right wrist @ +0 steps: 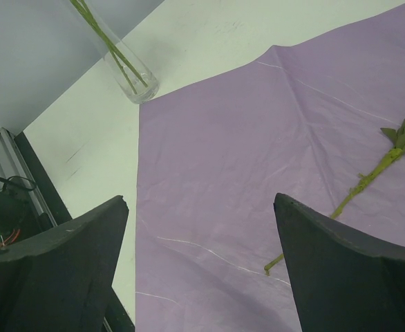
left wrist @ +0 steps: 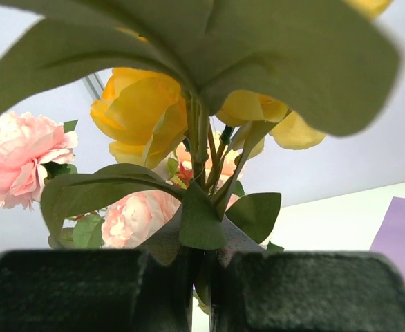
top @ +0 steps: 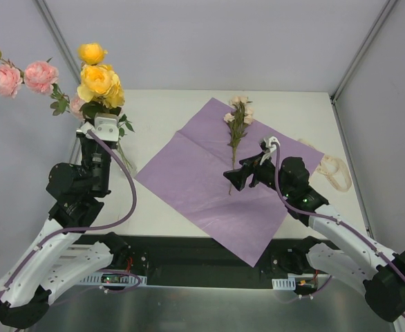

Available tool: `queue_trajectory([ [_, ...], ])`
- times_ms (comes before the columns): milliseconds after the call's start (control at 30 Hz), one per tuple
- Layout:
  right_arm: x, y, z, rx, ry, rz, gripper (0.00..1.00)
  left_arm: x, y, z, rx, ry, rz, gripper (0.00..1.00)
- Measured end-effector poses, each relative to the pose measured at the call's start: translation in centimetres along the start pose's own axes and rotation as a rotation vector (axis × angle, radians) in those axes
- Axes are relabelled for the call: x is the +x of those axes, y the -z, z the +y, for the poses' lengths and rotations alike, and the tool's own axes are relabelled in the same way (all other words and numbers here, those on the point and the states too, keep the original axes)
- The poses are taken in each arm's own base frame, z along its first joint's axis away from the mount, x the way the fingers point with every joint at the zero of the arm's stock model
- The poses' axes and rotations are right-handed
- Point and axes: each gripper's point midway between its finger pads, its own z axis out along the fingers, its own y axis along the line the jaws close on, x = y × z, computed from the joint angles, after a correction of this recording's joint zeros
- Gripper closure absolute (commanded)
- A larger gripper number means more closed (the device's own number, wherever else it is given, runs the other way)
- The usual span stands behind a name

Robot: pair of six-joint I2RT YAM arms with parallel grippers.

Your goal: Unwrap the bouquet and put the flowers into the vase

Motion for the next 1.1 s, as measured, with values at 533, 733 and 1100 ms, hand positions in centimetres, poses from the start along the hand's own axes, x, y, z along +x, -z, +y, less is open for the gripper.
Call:
queue_trajectory([
  [533, 0.4, -0.2, -0.1, -0.004, -0.005, 0.013, 0.10, 2.8, -1.7, -1.1, 0.003, -0.084, 0.062, 1.00],
  [733, 0.7, -0.4, -0.2, -0.002, -0.011, 0.026, 0.10, 4.0, -2.1, -0.5, -0.017, -0.058, 0.092, 1.00],
  [1100, 1.7, -0.8, -0.5, 0.000, -0.026, 0.058, 0.10, 5.8, -2.1, -1.3, -0.001, 0.007, 0.151, 1.00],
])
